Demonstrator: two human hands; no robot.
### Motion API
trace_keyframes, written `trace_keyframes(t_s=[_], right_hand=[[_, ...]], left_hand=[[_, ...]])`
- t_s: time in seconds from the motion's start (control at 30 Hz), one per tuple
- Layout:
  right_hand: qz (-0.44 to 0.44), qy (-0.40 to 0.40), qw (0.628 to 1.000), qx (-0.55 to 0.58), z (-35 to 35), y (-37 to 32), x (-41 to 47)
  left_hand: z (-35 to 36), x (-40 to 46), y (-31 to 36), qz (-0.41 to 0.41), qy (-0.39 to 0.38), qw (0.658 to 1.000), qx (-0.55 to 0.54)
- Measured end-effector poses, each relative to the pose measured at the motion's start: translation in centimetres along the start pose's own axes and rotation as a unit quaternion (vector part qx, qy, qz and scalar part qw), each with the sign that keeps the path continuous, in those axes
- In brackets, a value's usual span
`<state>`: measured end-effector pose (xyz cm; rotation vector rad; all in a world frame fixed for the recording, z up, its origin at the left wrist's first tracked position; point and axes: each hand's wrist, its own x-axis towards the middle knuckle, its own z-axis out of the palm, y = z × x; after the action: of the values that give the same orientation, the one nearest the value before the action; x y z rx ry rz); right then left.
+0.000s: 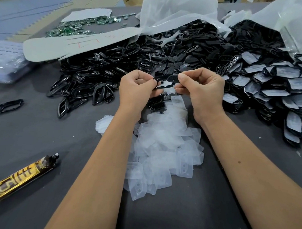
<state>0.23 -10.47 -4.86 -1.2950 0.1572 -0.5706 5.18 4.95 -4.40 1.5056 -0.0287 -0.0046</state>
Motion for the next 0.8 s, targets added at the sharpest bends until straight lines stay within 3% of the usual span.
trace_keyframes(t_s=[0.2, 0.8], right_hand=[[-0.029, -0.035, 0.997, -0.057, 0.12, 0.23, -0.23], [-0.049, -0.029, 0.995, -0.085, 0.32, 0.79, -0.1]], left_hand=[[0.12, -0.35, 0.15, 0.0, -0.04, 0.999, -0.013], [0.19, -0.46, 0.3, 0.019, -0.061, 0.998, -0.013]])
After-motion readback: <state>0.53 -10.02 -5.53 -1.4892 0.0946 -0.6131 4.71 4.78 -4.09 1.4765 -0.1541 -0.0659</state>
